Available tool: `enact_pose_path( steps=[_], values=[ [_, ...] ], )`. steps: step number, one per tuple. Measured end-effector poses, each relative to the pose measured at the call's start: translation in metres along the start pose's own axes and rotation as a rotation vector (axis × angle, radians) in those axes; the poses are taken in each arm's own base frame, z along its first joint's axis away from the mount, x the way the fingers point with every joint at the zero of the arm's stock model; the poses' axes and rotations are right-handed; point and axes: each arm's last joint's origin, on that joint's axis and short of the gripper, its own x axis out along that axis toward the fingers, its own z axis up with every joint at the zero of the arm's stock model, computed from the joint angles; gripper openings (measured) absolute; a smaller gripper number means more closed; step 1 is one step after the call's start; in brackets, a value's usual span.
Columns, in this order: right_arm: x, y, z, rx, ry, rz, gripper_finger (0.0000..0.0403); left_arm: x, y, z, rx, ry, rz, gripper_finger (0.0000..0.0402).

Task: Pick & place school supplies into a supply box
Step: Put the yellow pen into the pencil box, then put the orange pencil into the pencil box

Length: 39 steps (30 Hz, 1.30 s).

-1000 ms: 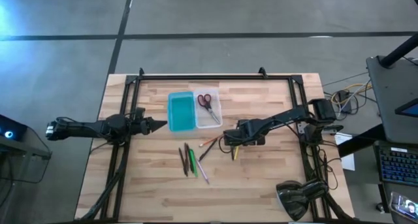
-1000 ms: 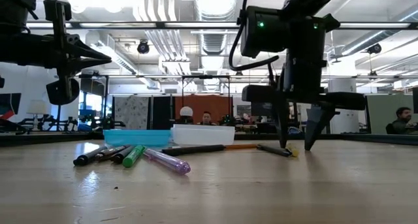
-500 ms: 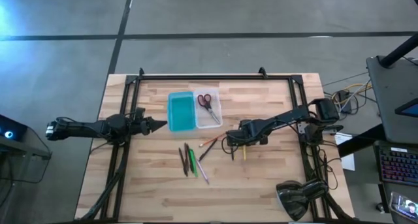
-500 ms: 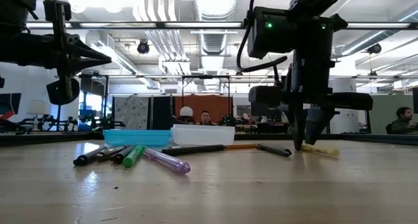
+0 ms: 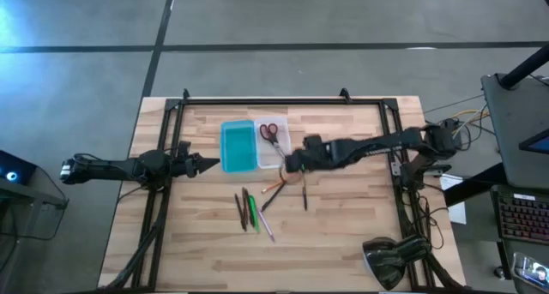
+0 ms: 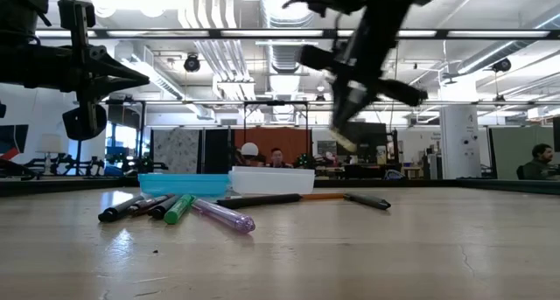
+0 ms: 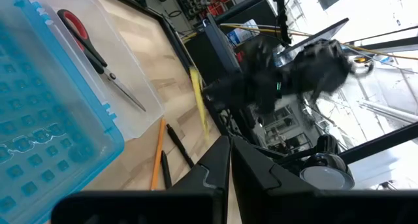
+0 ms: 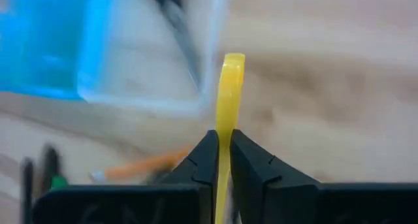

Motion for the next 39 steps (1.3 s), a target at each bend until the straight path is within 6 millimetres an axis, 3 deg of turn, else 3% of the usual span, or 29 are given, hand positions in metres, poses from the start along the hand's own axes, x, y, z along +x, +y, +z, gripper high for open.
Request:
enact_pose_path(
  steps=[4, 10, 16, 22, 25, 34, 39],
  values=[
    [0.011, 0.018, 0.053, -0.074, -0.075, 0.169, 0.0024, 0.0, 0.0, 0.0, 0.0, 0.0, 0.0, 0.0],
    [0.065, 0.042, 0.099, -0.188, -0.004, 0.235, 0.0025, 0.0, 0.0, 0.0, -0.005, -0.006, -0.004, 0.0],
    [0.116, 0.056, 0.095, -0.238, 0.07, 0.128, 0.0026, 0.0, -0.002, 0.001, -0.021, -0.016, -0.014, 0.0],
    [0.138, 0.052, 0.088, -0.244, 0.12, 0.027, 0.003, 0.0, -0.001, 0.003, -0.091, -0.067, 0.007, 0.0],
    [0.137, 0.053, 0.088, -0.268, 0.116, 0.03, 0.005, 0.0, -0.001, 0.003, -0.081, -0.067, 0.009, 0.0],
    [0.103, 0.061, 0.103, -0.422, -0.004, 0.065, 0.0173, 0.001, 0.0, 0.002, -0.076, -0.063, 0.02, 0.0],
    [0.08, 0.069, 0.1, -0.587, -0.034, 0.11, 0.0216, 0.001, -0.001, 0.003, -0.083, -0.066, 0.015, 0.0]
  ],
)
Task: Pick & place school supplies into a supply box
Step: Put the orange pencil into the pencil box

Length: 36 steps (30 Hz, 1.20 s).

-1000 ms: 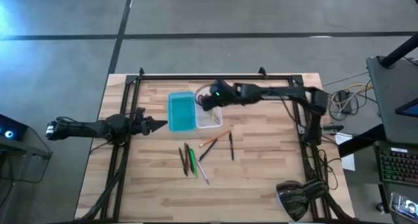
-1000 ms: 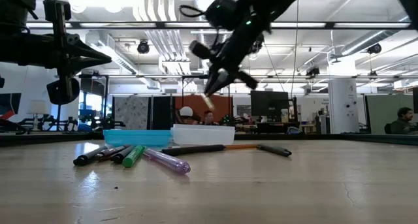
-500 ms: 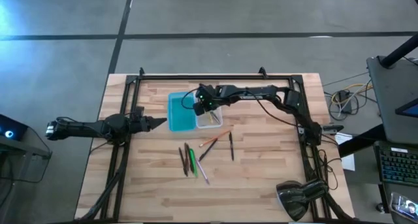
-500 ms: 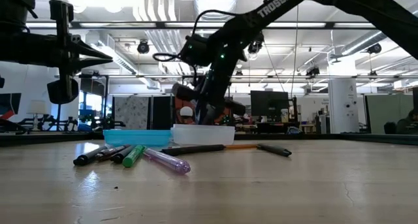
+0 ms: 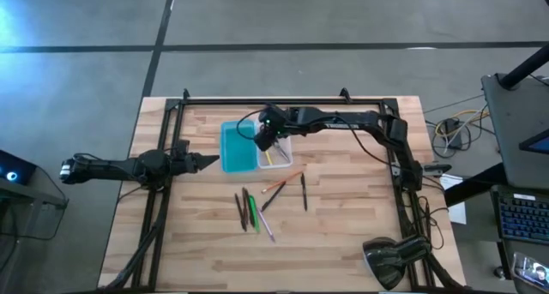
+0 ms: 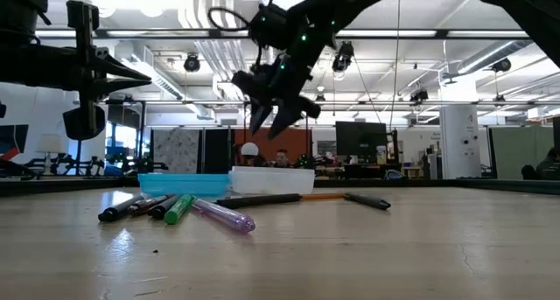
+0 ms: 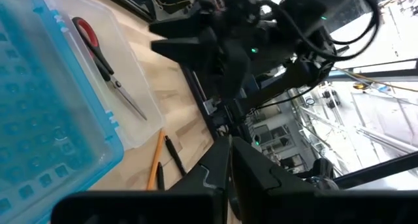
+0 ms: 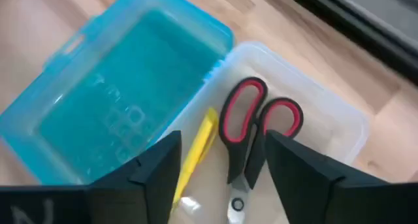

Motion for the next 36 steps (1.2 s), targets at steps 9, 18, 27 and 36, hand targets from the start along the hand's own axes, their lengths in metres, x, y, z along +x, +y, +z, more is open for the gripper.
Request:
enact_pose_path(
  steps=[9, 18, 27, 36],
  values=[
    [-0.054, 0.011, -0.021, -0.327, 0.019, 0.191, 0.0219, 0.0, 0.0, 0.0, -0.004, -0.001, 0.0, 0.0],
    [-0.063, 0.001, -0.094, -0.735, 0.153, 0.303, 0.0211, 0.0, 0.0, 0.0, 0.003, -0.007, 0.008, 0.0],
    [-0.055, 0.009, -0.137, -0.708, 0.318, 0.287, 0.0204, 0.0, 0.001, 0.0, -0.013, -0.008, 0.011, 0.0],
    [-0.078, -0.011, -0.15, -0.454, 0.299, 0.24, 0.0185, -0.001, -0.009, -0.003, -0.033, 0.16, -0.149, 0.0]
  ],
)
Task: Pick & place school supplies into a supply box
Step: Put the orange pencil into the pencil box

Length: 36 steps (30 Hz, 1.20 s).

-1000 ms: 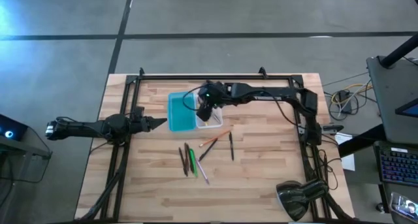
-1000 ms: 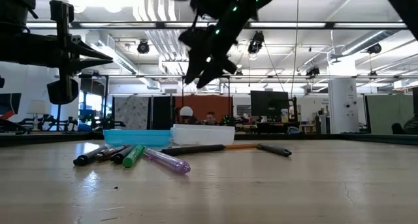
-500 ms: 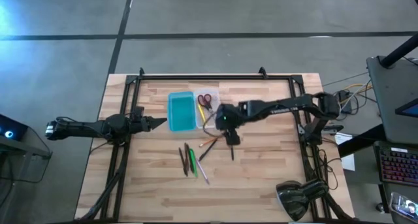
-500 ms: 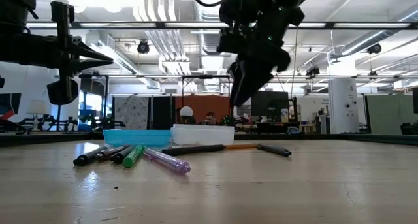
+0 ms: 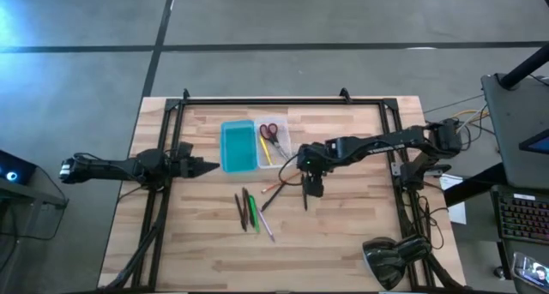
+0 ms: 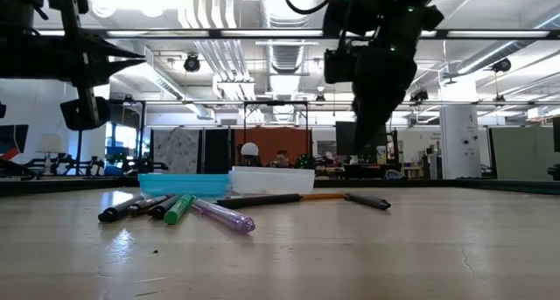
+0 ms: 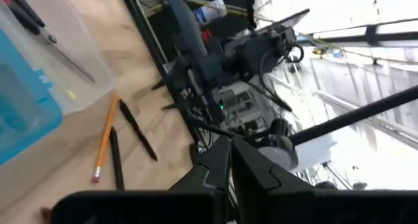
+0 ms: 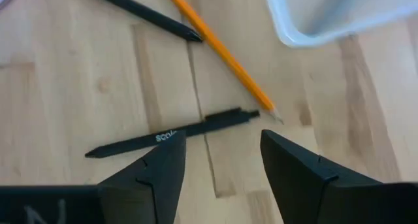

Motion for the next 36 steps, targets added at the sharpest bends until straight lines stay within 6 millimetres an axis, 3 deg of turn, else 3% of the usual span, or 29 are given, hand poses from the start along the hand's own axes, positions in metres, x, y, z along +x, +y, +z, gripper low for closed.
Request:
enact_pose_path(
  steps=[6, 12, 21, 31, 36],
  values=[
    [0.006, -0.009, -0.016, 0.305, 0.024, -0.026, 0.0175, 0.001, 0.004, 0.001, -0.074, -0.055, 0.058, 0.0],
    [0.005, -0.02, -0.009, 0.544, -0.034, -0.017, 0.0162, 0.003, 0.003, 0.002, -0.122, -0.037, 0.196, 0.0],
    [0.002, -0.026, -0.009, 0.504, -0.028, 0.025, 0.0157, 0.025, -0.039, 0.018, 0.335, 0.21, 0.528, 0.0005],
    [0.007, -0.029, -0.02, 0.398, 0.001, 0.011, 0.0178, 0.094, -0.062, 0.014, 0.579, 0.417, 0.636, 0.0101],
    [0.012, -0.029, -0.026, 0.327, -0.011, 0.012, 0.0188, 0.122, -0.068, -0.003, 0.651, 0.484, 0.667, 0.0116]
  ],
)
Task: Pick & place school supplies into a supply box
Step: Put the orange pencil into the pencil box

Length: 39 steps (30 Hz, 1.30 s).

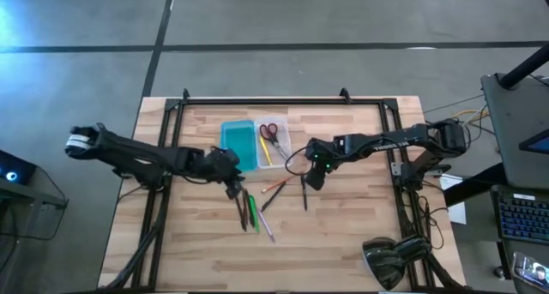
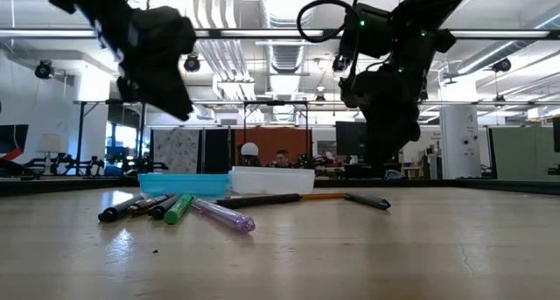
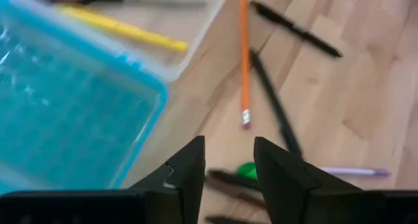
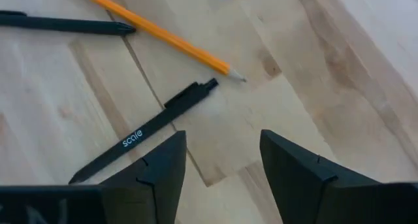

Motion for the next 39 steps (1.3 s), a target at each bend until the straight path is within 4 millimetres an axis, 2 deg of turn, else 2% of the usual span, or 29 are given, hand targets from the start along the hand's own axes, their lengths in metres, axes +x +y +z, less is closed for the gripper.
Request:
enact_pose_path(
  steps=[5, 7, 14, 19, 23, 29, 39],
  values=[
    [-0.003, 0.001, 0.004, -0.126, -0.084, 0.006, 0.0187, 0.019, -0.025, 0.003, 0.118, 0.016, 0.025, 0.0117],
    [-0.005, -0.001, 0.005, -0.116, -0.091, 0.016, 0.0181, 0.03, -0.031, 0.002, 0.137, 0.03, 0.027, 0.0117],
    [-0.009, -0.017, 0.014, 0.219, -0.06, 0.119, 0.014, 0.068, -0.044, 0.002, 0.165, 0.068, 0.051, 0.0117],
    [-0.008, -0.025, 0.014, 0.316, -0.054, 0.117, 0.0118, 0.084, -0.054, 0.004, 0.218, 0.104, 0.014, 0.0117],
    [-0.004, -0.03, 0.014, 0.352, -0.045, 0.14, 0.0112, 0.095, -0.056, 0.003, 0.228, 0.128, 0.016, 0.0117],
    [0.006, -0.033, 0.014, 0.504, -0.103, 0.361, 0.0126, 0.105, -0.053, 0.001, 0.196, 0.153, 0.038, 0.0117],
    [0.014, -0.039, 0.013, 0.555, -0.099, 0.328, 0.0148, 0.109, -0.044, -0.004, 0.155, 0.179, 0.069, 0.0117]
  ],
)
